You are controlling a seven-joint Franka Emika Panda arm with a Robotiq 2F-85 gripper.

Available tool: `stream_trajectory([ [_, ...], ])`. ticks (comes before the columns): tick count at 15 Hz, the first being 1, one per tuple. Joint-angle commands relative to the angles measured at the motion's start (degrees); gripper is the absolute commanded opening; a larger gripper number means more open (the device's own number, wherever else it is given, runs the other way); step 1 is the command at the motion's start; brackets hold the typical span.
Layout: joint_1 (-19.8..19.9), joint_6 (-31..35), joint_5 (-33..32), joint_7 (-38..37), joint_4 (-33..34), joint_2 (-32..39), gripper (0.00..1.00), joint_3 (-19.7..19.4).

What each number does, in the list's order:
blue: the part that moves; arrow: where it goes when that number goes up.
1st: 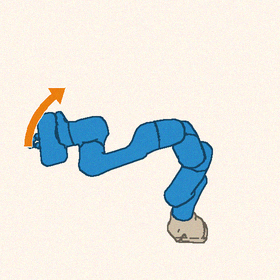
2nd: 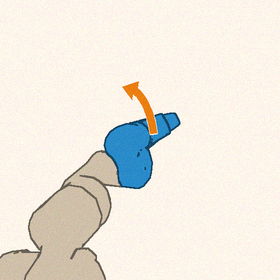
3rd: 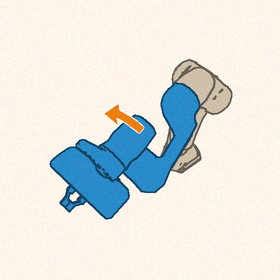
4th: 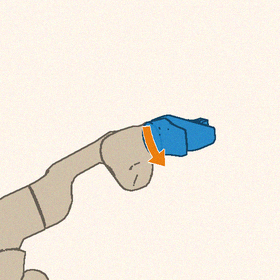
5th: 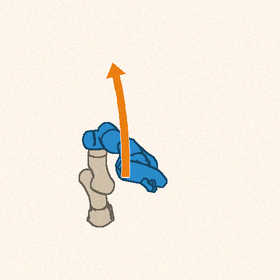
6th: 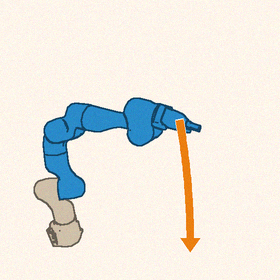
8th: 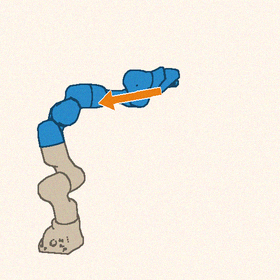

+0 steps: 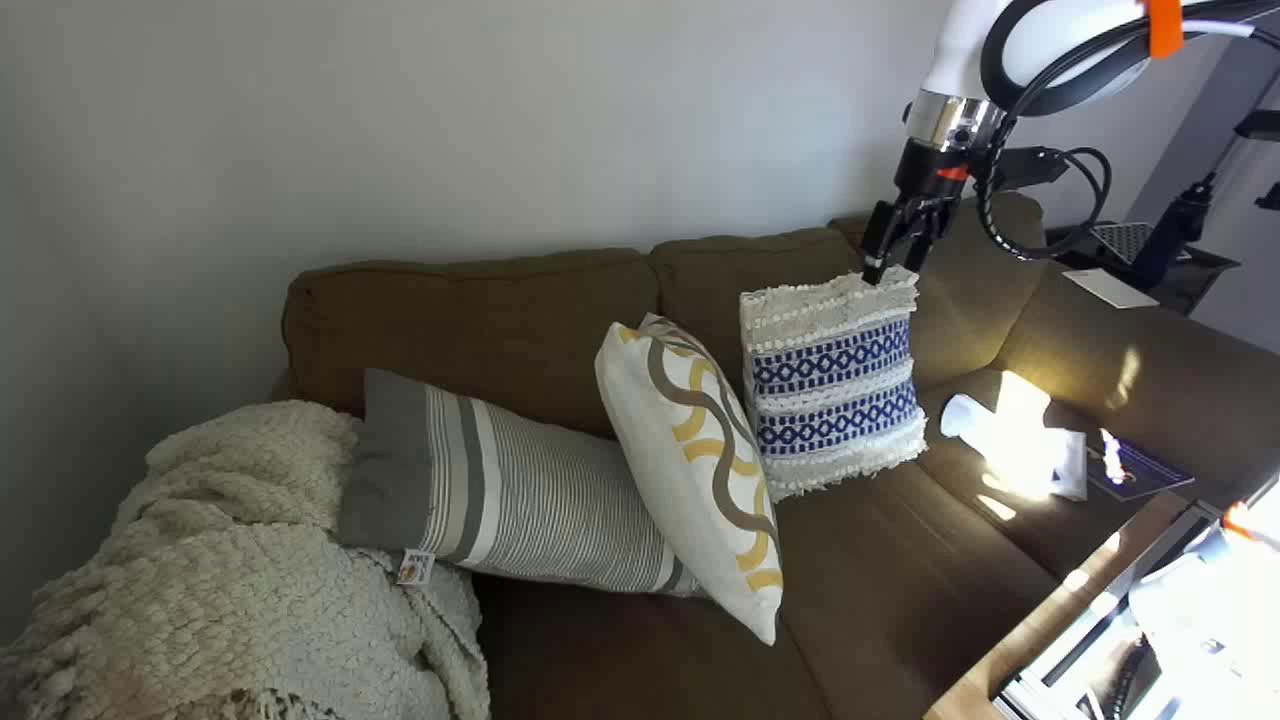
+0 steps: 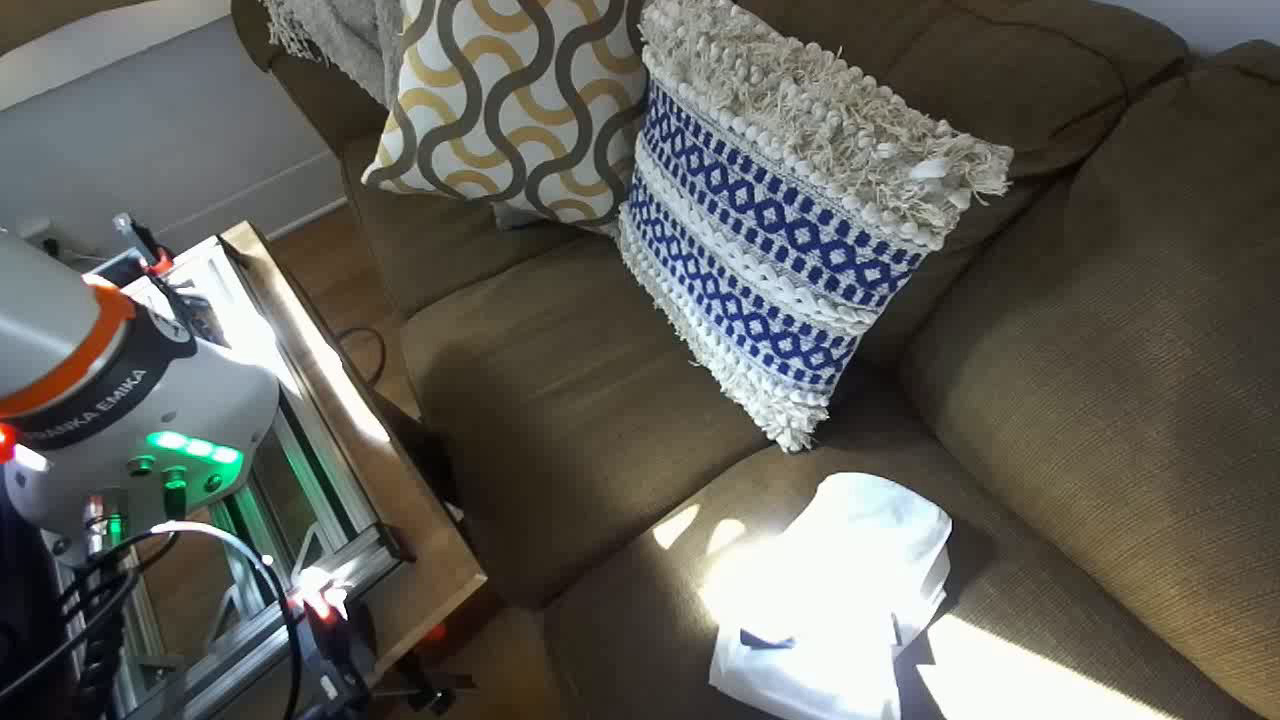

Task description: Put the remote on the sofa head

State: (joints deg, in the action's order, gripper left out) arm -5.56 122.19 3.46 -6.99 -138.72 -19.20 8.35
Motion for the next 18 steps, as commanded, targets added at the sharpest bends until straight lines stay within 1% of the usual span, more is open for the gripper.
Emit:
stream_trajectory([
  [1, -0.31, -0.11, -0.12, -0.1, 0.09, 0.03, 1.0, -0.28],
  [5, -0.31, -0.11, -0.12, -0.1, 0.09, 0.04, 1.0, -0.28],
  [7, 1.68, -0.01, 1.16, -2.76, -0.57, 0.75, 1.0, -2.1],
  [9, 4.23, 1.13, 0.2, -5.07, -2.93, 0.55, 1.0, -4.04],
  [10, 5.56, 1.72, 0.91, -4.3, -4.77, 0.25, 1.0, -6.01],
  [13, 9.27, 3.8, 0.95, 2.02, -9.27, 1.18, 1.0, -11.81],
  [16, 14.01, 3.4, -2.21, 9.07, -11.57, 4.43, 1.0, -17.55],
  [18, 18.1, 1.8, -6.73, 10.46, -11.37, 7.86, 1.0, -20.64],
])
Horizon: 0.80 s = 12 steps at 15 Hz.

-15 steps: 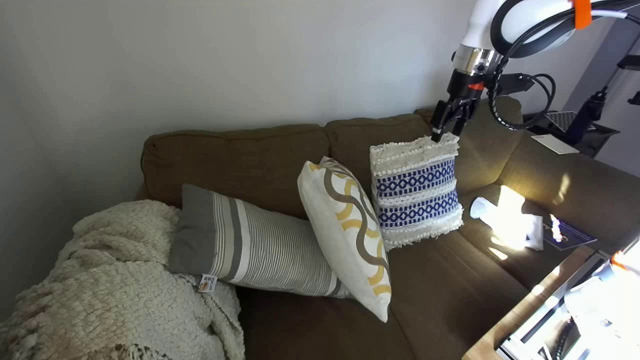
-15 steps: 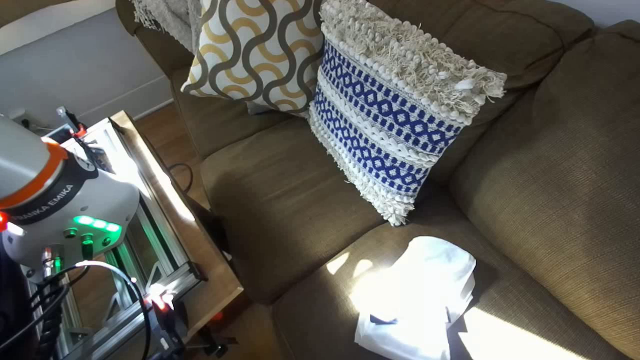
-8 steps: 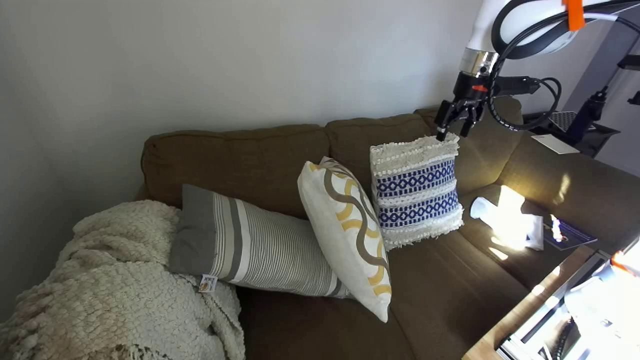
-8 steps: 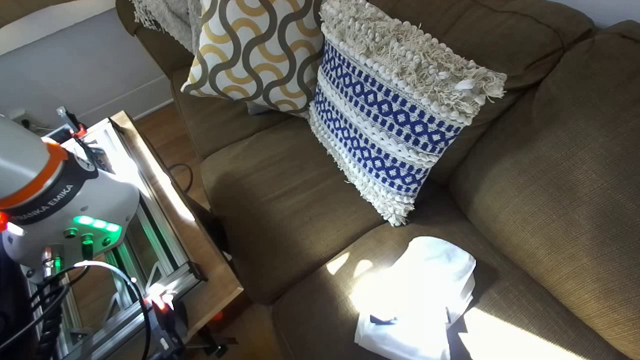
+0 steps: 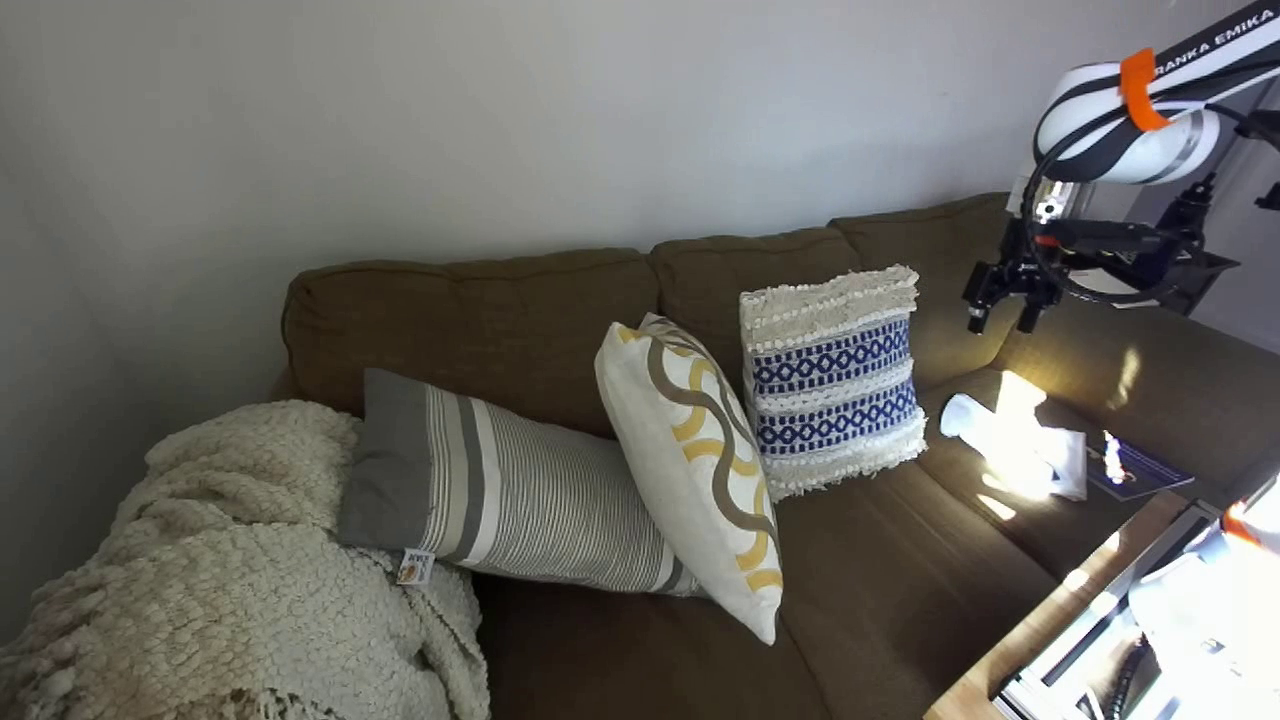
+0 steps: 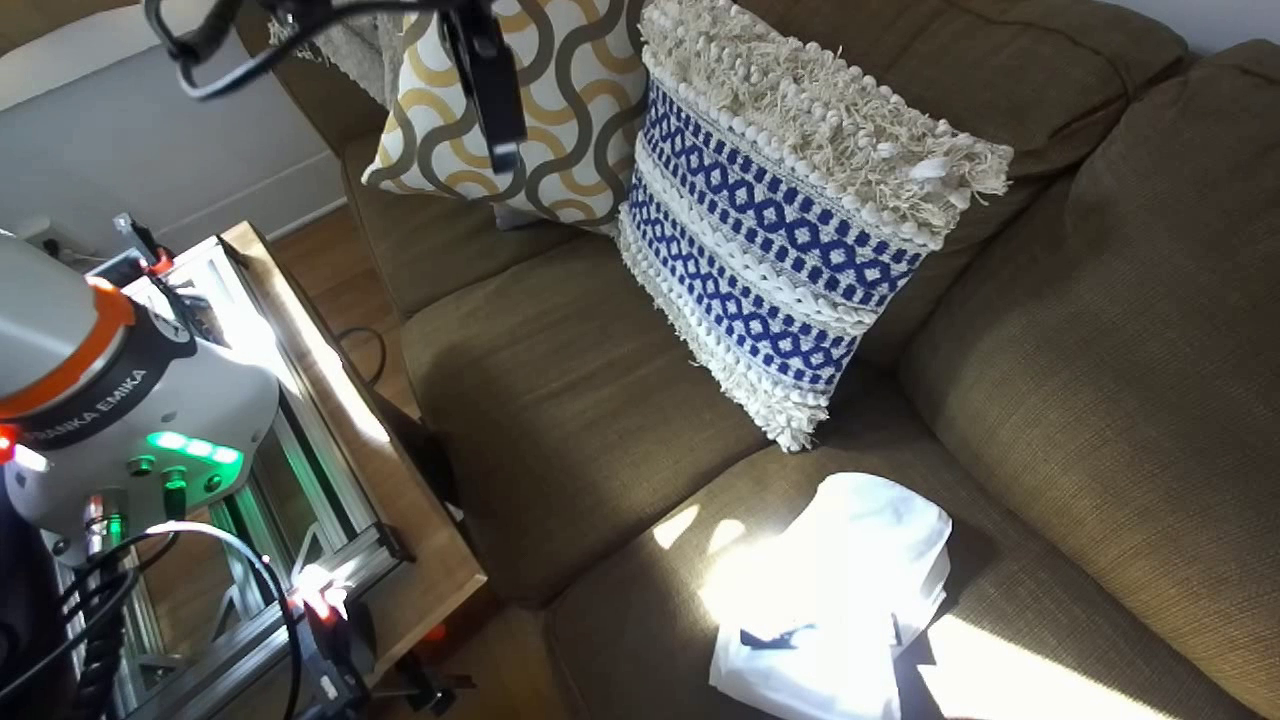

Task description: Put the remote on the sofa head

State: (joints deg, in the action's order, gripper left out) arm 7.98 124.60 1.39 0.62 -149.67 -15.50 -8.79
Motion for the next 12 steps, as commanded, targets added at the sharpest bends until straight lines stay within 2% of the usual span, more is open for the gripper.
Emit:
stream_trajectory([
  [1, 6.61, -0.71, -7.7, 2.03, 0.02, 6.21, 1.0, -4.7],
  [4, 11.51, -0.81, -14.18, -2.51, 3.41, 12.82, 1.0, -8.4],
  [5, 9.43, -0.13, -11.64, 0.02, 0.42, 8.15, 1.0, -7.21],
  [7, 11.28, -0.13, -13.02, -0.3, 2.01, 11.2, 1.0, -8.89],
  [10, 11.22, -0.13, -13.1, -1.01, 2.99, 12.59, 1.0, -8.82],
  [12, 11.46, 6.04, -14.14, -7.49, 3.62, 16.09, 1.0, -8.94],
])
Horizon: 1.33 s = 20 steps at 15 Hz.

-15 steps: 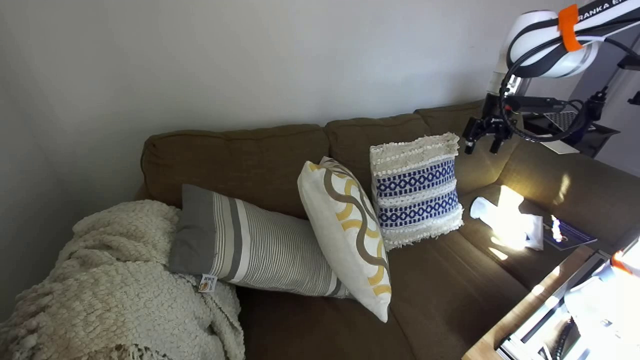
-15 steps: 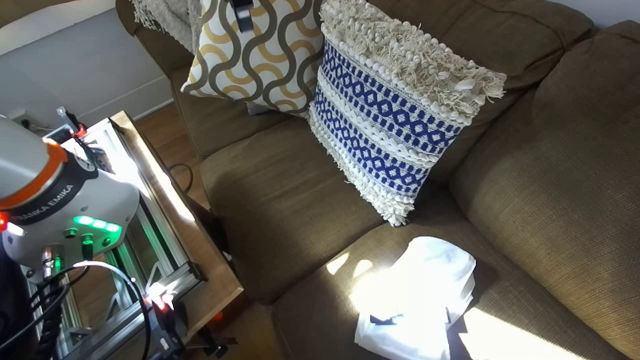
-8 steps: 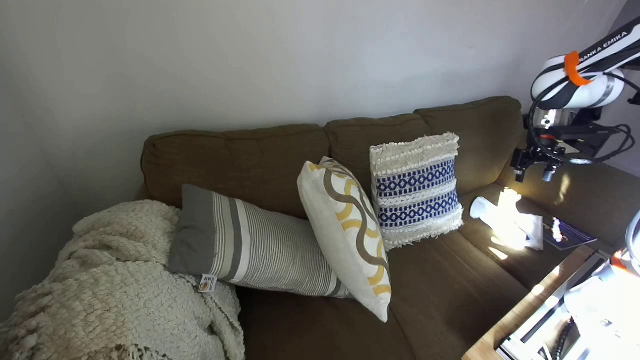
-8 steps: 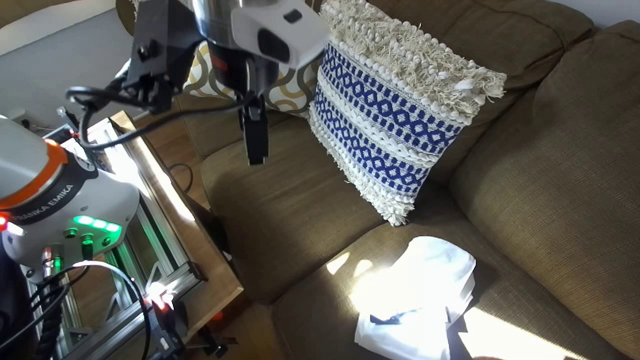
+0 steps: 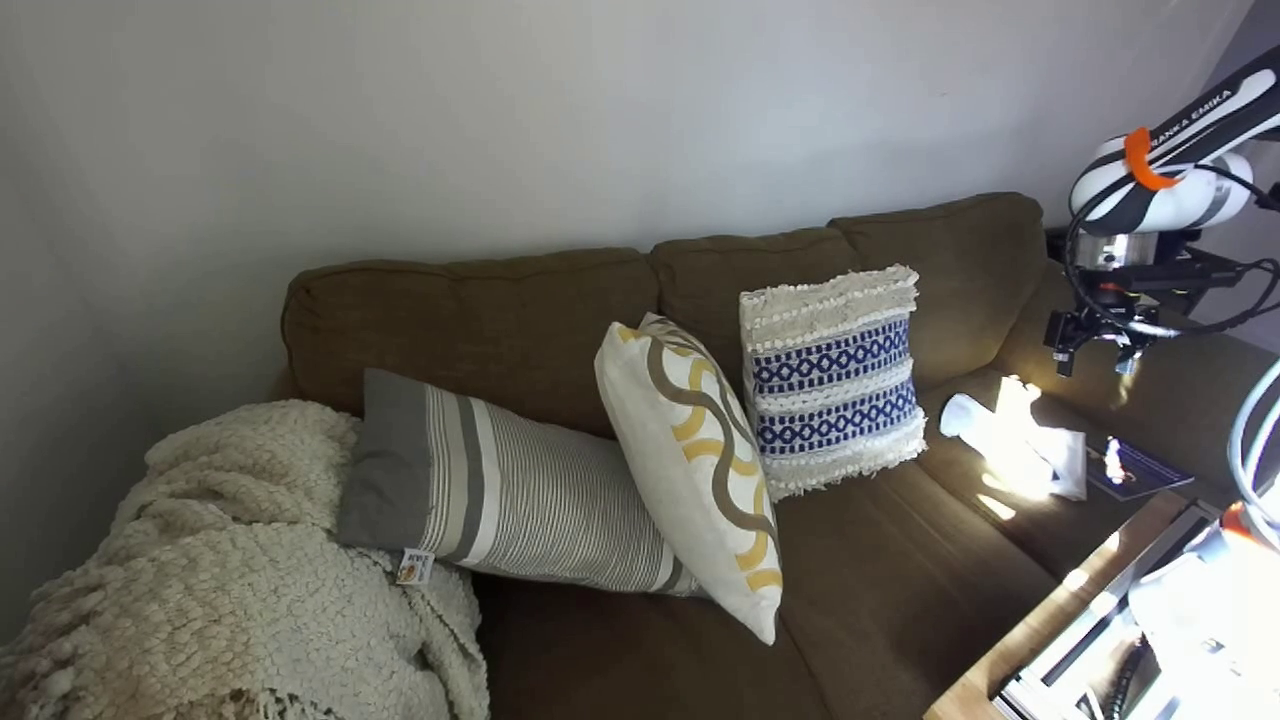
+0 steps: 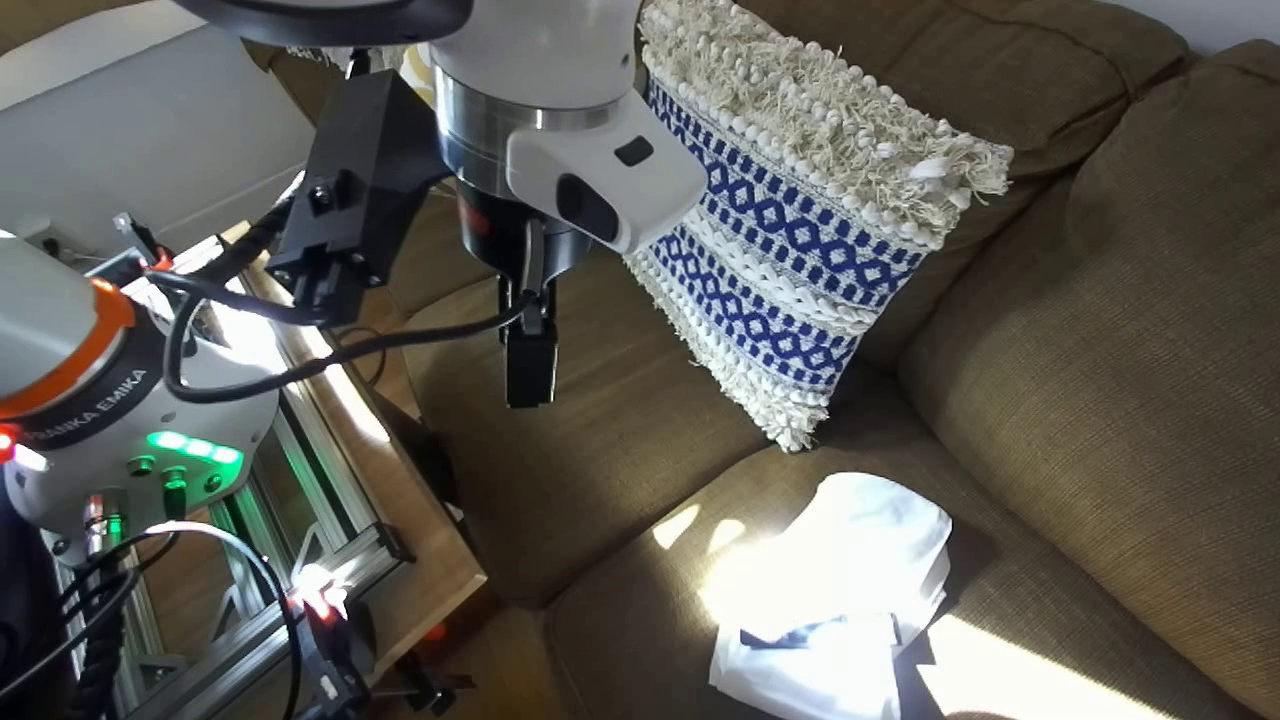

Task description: Put the remote on the sofa head

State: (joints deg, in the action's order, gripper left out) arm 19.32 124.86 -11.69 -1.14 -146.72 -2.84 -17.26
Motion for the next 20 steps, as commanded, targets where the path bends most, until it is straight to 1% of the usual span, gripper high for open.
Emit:
stream_trajectory([
  [1, 0.6, 11.65, -1.63, -6.73, 1.34, 6.84, 1.0, -1.05],
  [4, 1.7, 26.56, -3.36, -10.58, 3.9, 16.91, 1.0, -3.45],
  [5, 1.59, 29.65, -2.94, -11.75, 5.1, 20.03, 1.0, -4.42],
  [6, 1.53, 31.27, -2.23, -12.46, 7.01, 23.6, 1.0, -5.79],
  [7, 2.04, 31.28, 0.6, -11.16, 9.22, 27.17, 1.0, -6.23],
  [9, 4.43, 28.78, 5.91, -8.71, 14.73, 34.3, 1.0, -5.68],
  [11, 7.77, 24.25, 10.72, -6.94, 21.23, 40.41, 1.0, -4.34],
  [12, 9.96, 19.18, 13.02, -5.32, 25.21, 42.98, 1.0, -3.32],
  [13, 5.1, 24.99, 10.1, -7.42, 17.24, 36.76, 1.0, -6.12],
  [14, 5.83, 24.07, 10.65, -6.88, 19.33, 38.91, 1.0, -5.99],
  [15, 5.74, 24.4, 10.63, -6.9, 19.59, 39.45, 1.0, -6.15],
  [19, 4.63, 24.41, 10.47, -7.08, 18.72, 38.03, 1.0, -6.11],
  [20, 6.34, 25.68, 12.11, -5.55, 18.89, 38.08, 1.0, -4.41],
])
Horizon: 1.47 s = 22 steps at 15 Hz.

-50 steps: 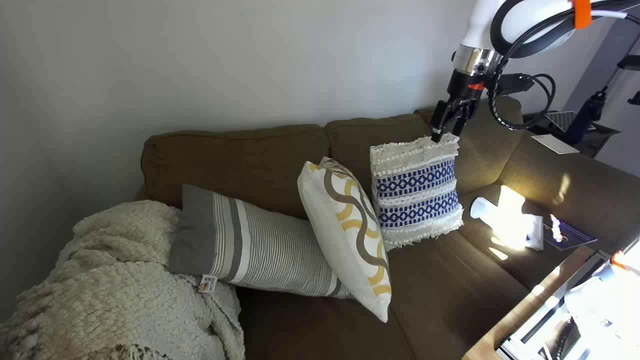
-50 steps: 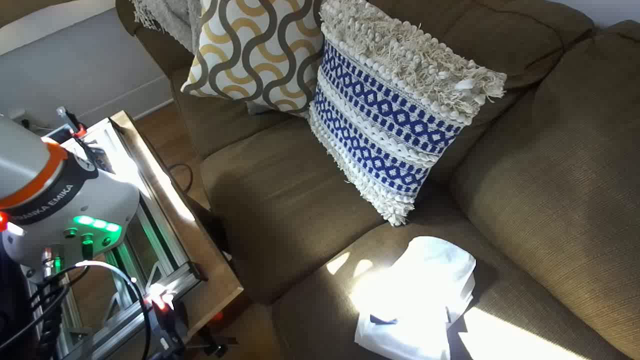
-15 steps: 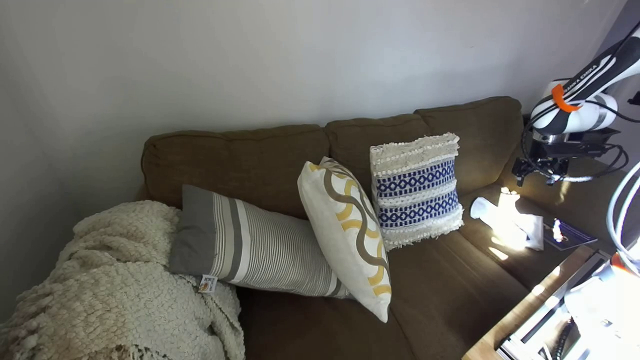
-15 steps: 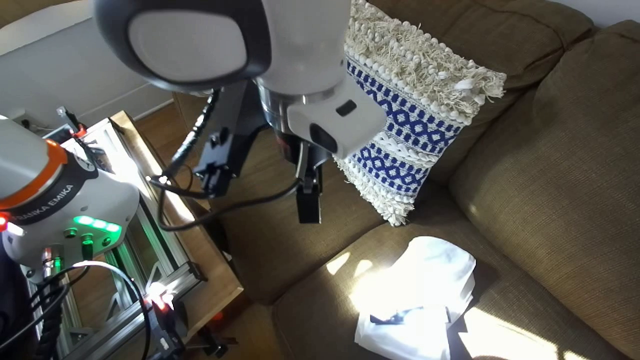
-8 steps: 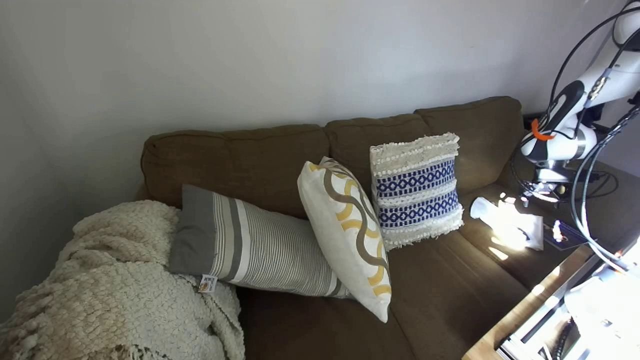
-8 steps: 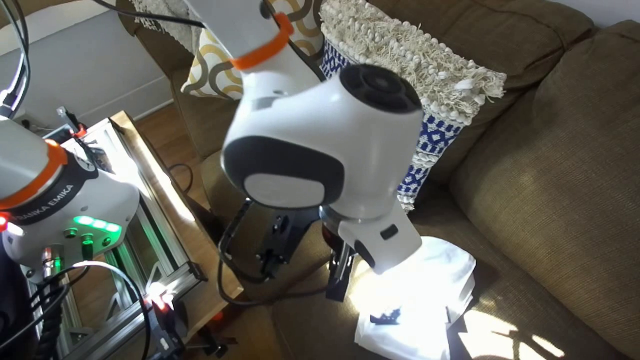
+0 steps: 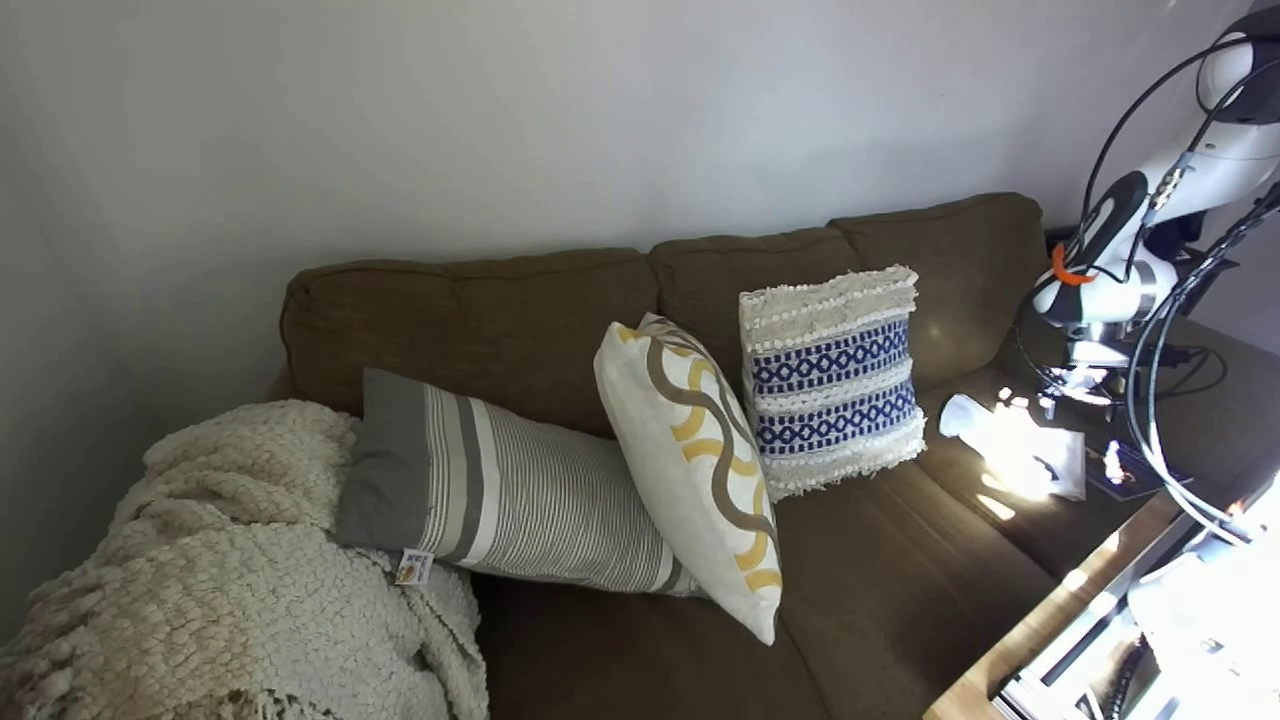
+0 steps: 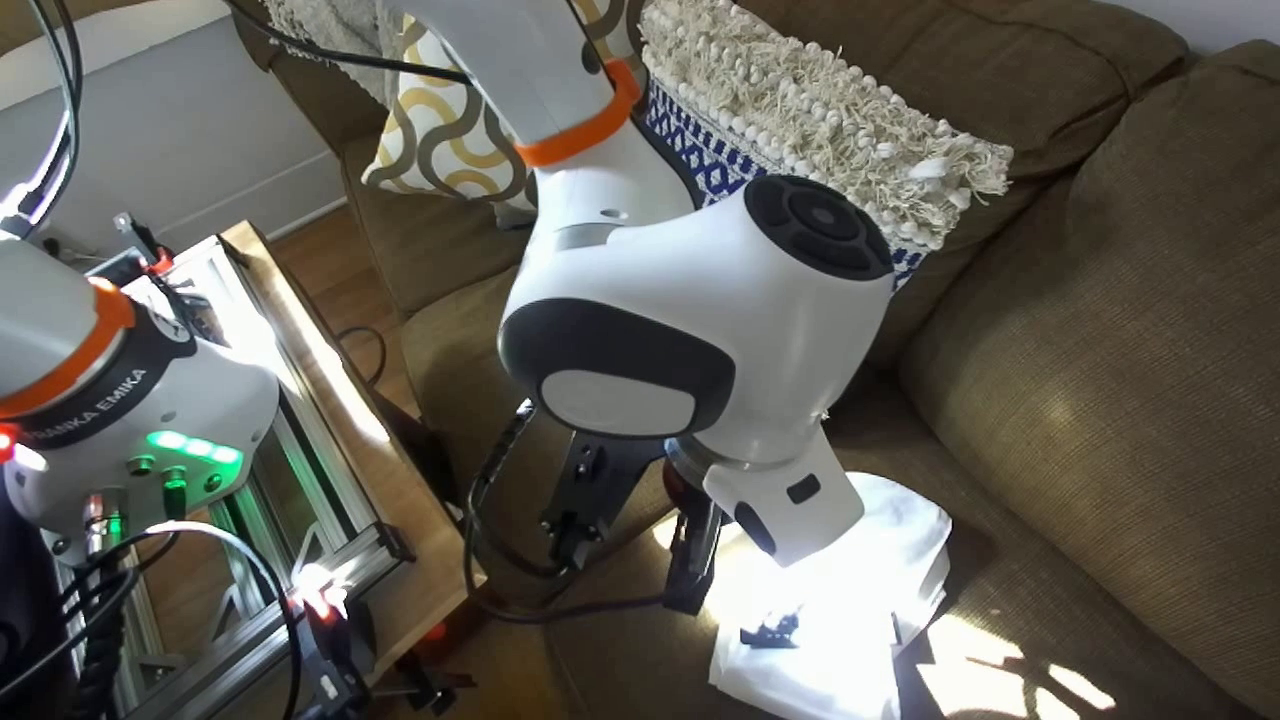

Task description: Put the remote on the sofa head

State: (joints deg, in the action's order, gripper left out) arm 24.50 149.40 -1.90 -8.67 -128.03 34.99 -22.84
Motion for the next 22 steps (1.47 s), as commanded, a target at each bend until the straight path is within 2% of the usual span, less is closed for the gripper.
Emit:
stream_trajectory([
  [1, 4.89, 4.67, 5.31, 5.72, 0.84, 1.1, 1.0, 4.39],
  [4, 16.36, 10.8, 15.37, 18.14, 4.32, 4.76, 1.0, 14.62],
  [7, 27.44, 7.45, 24.53, 30.33, 11.04, 10.55, 1.0, 23.7],
  [8, 31.38, 6.31, 24.82, 33.21, 13.25, 12.68, 1.0, 26.13],
  [9, 33.56, 4.26, 23.01, 33.94, 15.88, 14.62, 1.0, 26.5],
  [10, 34.39, 2.51, 21.34, 34.52, 18.32, 16.83, 1.0, 26.09],
  [13, 33.81, -3.02, 16.21, 31.54, 26.09, 21.43, 1.0, 21.42],
  [14, 32.05, -4.9, 15.24, 27.85, 28.02, 22.01, 1.0, 19.4],
  [15, 34.16, -1.38, 16.45, 31.15, 22.68, 19.02, 1.0, 22.01],
  [18, 33.32, -3.56, 15.37, 29.13, 26.68, 21.07, 1.0, 20.55],
  [19, 33.22, 1.09, 15.05, 31.71, 25.56, 21.14, 1.0, 21.6],
  [20, 31.17, 4.99, 13.23, 30.91, 25.83, 22.28, 1.0, 19.88],
  [22, 30.92, 8.7, 10.85, 31.13, 26.7, 23.75, 1.0, 19.8],
])
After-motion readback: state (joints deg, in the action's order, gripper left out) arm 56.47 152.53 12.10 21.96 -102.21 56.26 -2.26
